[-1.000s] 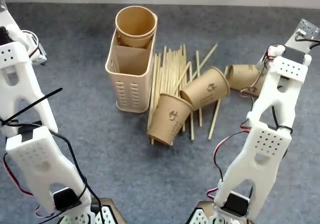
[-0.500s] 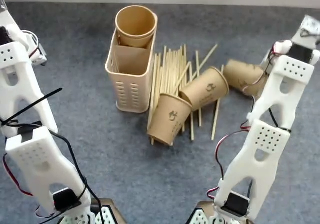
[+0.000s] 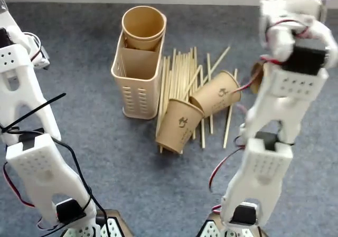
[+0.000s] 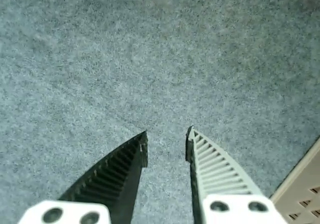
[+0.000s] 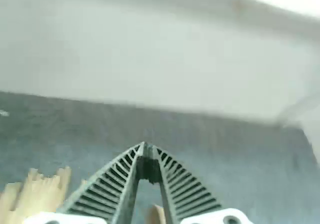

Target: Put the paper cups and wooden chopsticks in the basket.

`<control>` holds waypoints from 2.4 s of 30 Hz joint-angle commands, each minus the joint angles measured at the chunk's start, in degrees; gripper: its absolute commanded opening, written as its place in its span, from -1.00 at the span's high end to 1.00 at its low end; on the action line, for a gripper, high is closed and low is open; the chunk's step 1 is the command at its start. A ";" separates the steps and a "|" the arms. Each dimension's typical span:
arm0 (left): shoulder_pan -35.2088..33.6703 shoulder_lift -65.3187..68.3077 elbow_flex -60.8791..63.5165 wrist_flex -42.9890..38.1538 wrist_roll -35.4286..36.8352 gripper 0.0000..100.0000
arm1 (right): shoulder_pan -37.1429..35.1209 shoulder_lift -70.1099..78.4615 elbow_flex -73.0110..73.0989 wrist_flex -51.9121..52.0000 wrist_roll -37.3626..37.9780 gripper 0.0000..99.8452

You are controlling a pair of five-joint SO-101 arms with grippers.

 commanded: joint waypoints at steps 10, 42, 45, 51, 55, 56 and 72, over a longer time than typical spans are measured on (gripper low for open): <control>1.45 -2.59 1.01 1.05 -0.70 0.71 | 9.71 -0.75 28.09 0.22 13.27 0.99; -1.54 -2.59 3.74 0.70 -0.79 0.71 | 7.69 11.03 32.22 5.67 30.95 0.66; -1.80 -2.59 3.74 0.62 -0.79 0.71 | 7.69 11.12 32.22 5.67 30.95 0.66; -1.80 -2.59 3.74 0.70 -0.79 0.71 | 9.36 18.33 31.60 3.30 31.12 0.66; -1.80 -2.59 3.74 1.05 -0.79 0.71 | 11.12 21.14 29.23 -0.75 30.95 0.66; -1.80 -2.59 3.74 1.05 -0.88 0.71 | 11.30 21.23 28.79 -1.01 30.95 0.66; -1.80 -2.59 3.74 1.05 -4.31 0.71 | 13.85 21.14 23.43 -2.51 31.30 0.75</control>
